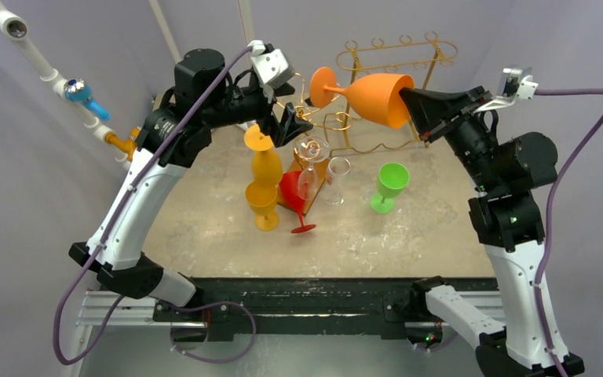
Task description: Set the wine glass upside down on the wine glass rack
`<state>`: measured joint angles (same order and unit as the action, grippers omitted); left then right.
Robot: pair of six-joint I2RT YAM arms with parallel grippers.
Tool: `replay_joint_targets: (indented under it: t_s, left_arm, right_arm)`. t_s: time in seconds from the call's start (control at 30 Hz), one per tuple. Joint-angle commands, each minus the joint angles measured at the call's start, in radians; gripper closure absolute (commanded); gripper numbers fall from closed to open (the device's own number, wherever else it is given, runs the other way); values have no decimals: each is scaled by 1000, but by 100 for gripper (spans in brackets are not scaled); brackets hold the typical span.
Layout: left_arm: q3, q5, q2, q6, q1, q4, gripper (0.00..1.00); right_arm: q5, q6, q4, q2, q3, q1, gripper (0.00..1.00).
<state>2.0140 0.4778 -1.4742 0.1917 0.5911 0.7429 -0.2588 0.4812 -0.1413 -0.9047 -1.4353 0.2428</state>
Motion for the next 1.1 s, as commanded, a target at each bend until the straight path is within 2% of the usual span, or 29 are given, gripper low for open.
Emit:
replay_joint_targets:
  t_s: [0.0, 0.1, 0.23, 0.37, 0.47, 0.57, 0.6, 0.63, 0.73, 0.8, 0.87, 0.9, 1.07]
  left_arm:
    - [38, 9, -25, -122, -2, -68, 11]
    - [57, 21, -48, -150, -3, -84, 16]
    - [91, 17, -85, -166, -2, -92, 33]
    - [123, 2, -120, -163, -2, -101, 53]
    - [141, -41, -135, -138, -3, -106, 75]
    - [149, -90, -138, -87, -2, -111, 93]
    - [152, -108, -138, -62, -2, -113, 98]
    - [154, -122, -136, -33, -2, -115, 100]
    - [156, -162, -126, 64, -2, -120, 100]
    - [149, -201, -110, 173, 8, -116, 100]
    - [128, -251, -87, 273, 15, -128, 100]
    - [122, -267, -75, 316, 15, -134, 100]
    - [77, -278, -9, 494, 19, -156, 100]
  right_arm:
    - [-96, 50, 113, 2, 19, -1, 100]
    - [-119, 75, 136, -4, 35, 0, 100]
    - [-138, 95, 184, -16, 61, 6, 100]
    - [-145, 91, 200, -32, 76, 29, 100]
    - [-144, 64, 174, -35, 78, 33, 100]
    - [-171, 42, 147, -25, 97, 34, 100]
    - [-182, 37, 143, -23, 102, 34, 95]
    - [-193, 30, 114, -20, 106, 34, 87]
    - [-265, -18, 17, -12, 102, 33, 48]
    - [-262, -109, -95, -10, 74, 33, 22]
    - [-231, -158, -177, 6, 61, 34, 5]
    - [-221, -175, -200, 22, 61, 33, 1]
    - [-175, -250, -359, 24, -18, 33, 1]
